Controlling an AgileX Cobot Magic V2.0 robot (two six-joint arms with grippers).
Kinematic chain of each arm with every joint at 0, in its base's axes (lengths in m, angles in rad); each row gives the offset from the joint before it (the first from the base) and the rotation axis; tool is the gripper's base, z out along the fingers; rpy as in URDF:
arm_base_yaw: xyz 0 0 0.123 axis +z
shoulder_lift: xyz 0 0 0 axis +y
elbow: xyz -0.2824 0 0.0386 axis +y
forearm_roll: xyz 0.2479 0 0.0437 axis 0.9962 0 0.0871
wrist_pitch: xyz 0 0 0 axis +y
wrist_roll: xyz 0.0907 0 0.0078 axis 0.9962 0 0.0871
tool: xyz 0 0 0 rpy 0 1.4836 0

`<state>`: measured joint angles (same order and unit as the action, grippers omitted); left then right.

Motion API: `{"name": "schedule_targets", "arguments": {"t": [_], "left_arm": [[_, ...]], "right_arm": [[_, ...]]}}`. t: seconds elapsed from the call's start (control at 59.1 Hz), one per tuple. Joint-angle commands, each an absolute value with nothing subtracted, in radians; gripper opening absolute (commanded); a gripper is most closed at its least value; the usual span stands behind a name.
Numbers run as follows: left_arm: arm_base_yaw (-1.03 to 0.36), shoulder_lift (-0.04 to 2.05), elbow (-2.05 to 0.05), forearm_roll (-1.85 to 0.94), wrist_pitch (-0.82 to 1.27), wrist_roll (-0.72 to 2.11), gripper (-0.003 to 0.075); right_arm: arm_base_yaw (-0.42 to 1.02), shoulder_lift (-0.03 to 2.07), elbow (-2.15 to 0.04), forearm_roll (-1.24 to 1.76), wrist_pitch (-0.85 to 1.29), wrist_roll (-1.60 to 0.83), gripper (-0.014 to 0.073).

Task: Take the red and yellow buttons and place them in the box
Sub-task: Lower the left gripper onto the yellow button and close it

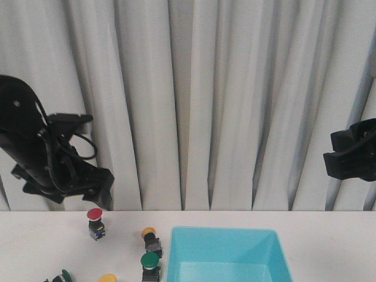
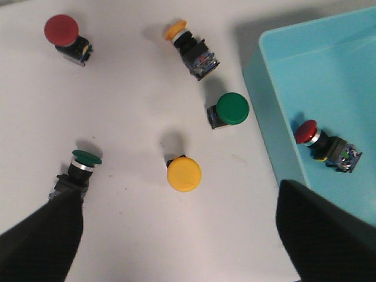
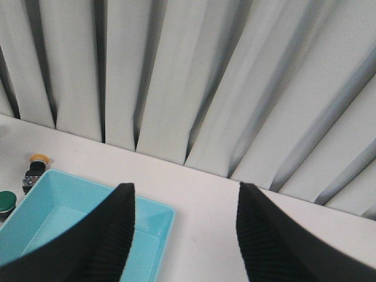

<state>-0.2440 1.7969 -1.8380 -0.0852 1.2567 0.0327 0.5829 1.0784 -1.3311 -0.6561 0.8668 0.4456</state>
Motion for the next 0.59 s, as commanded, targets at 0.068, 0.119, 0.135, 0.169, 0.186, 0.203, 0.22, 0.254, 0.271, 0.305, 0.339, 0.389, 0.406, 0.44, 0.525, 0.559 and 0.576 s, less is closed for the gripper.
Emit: {"name": "schedule_targets", "arguments": {"t": [0.068,0.119,0.135,0.169,0.186,0.203,0.22,0.254,0.271,0.305,0.339,0.389,0.406,0.44,0.525,0.559,0.576], "left_arm": [[-0.245,1.834,-1.864,-0.089,1.250,0.013,0.0608],[-0.245,1.859,-1.864,-0.092,1.250,0.013,0.0607],[-0.245,1.866,-1.864,-0.094,1.250,0.013,0.0607],[-0.245,1.883,-1.864,-0.101,1.250,0.013,0.0607],[-0.245,1.893,-1.864,-0.106,1.250,0.013,0.0607],[-0.245,1.900,-1.864,-0.113,1.250,0.013,0.0606],[-0.245,1.906,-1.864,-0.117,1.250,0.013,0.0605],[-0.245,1.922,-1.863,-0.124,1.250,0.013,0.0604],[-0.246,1.929,-1.862,-0.126,1.250,0.013,0.0603],[-0.251,1.942,-1.853,-0.127,1.250,0.013,0.0601],[-0.256,1.952,-1.839,-0.123,1.250,0.014,0.0596],[-0.263,1.967,-1.814,-0.122,1.250,0.020,0.0593],[-0.264,1.972,-1.806,-0.121,1.250,0.022,0.0592],[-0.264,1.985,-1.794,-0.115,1.250,0.024,0.0592],[-0.266,2.015,-1.781,-0.093,1.250,0.023,0.0592],[-0.266,2.024,-1.781,-0.083,1.250,0.022,0.0592],[-0.266,2.028,-1.781,-0.081,1.250,0.022,0.0592]], "right_arm": [[0.578,1.063,-1.363,-0.676,0.818,0.439,0.0379],[0.578,1.063,-1.363,-0.676,0.818,0.439,0.0379],[0.578,1.063,-1.363,-0.676,0.818,0.439,0.0379],[0.578,1.063,-1.363,-0.676,0.819,0.439,0.0379],[0.578,1.063,-1.363,-0.676,0.819,0.439,0.0379],[0.578,1.063,-1.363,-0.676,0.819,0.439,0.0379],[0.578,1.063,-1.363,-0.677,0.819,0.438,0.0379],[0.578,1.063,-1.363,-0.677,0.819,0.438,0.0379],[0.578,1.063,-1.363,-0.677,0.819,0.436,0.0379],[0.578,1.063,-1.363,-0.676,0.819,0.436,0.0379],[0.578,1.063,-1.363,-0.676,0.822,0.436,0.0379],[0.578,1.063,-1.363,-0.676,0.825,0.436,0.0379],[0.578,1.063,-1.363,-0.676,0.825,0.436,0.0379],[0.578,1.063,-1.363,-0.676,0.827,0.436,0.0379],[0.578,1.063,-1.363,-0.676,0.827,0.436,0.0379],[0.578,1.063,-1.363,-0.676,0.829,0.436,0.0379],[0.578,1.063,-1.363,-0.676,0.830,0.436,0.0379]]}}
